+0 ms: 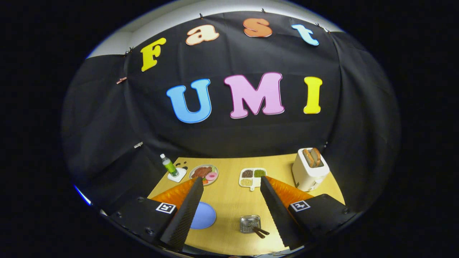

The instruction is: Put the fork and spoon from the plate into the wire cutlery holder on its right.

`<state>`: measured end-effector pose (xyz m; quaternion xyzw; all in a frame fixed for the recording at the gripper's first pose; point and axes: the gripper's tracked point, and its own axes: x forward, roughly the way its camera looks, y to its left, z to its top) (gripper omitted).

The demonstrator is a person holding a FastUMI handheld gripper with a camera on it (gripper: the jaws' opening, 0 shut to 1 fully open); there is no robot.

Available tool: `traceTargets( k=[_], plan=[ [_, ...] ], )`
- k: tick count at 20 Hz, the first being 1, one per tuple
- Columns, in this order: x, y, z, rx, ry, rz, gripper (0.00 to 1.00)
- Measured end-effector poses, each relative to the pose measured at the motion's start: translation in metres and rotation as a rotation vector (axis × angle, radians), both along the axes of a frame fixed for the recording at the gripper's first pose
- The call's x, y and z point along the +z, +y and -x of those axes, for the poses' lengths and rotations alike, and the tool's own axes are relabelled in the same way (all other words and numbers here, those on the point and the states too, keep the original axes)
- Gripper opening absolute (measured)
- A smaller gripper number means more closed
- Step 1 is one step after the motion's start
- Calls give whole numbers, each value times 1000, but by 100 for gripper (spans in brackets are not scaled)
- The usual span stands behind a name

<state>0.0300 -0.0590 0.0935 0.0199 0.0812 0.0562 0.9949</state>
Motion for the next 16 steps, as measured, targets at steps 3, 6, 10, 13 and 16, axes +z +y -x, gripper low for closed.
traceTargets(
  k=[3,6,10,13,16],
  plan=[
    [29,-11,16,-30,-125,39,99],
    [46,-18,28,-45,-254,64,99],
    [32,-32,34,-81,-302,34,99],
    [12,-48,32,-89,-274,38,99],
    [-6,-64,31,-97,-228,17,99]
  ],
)
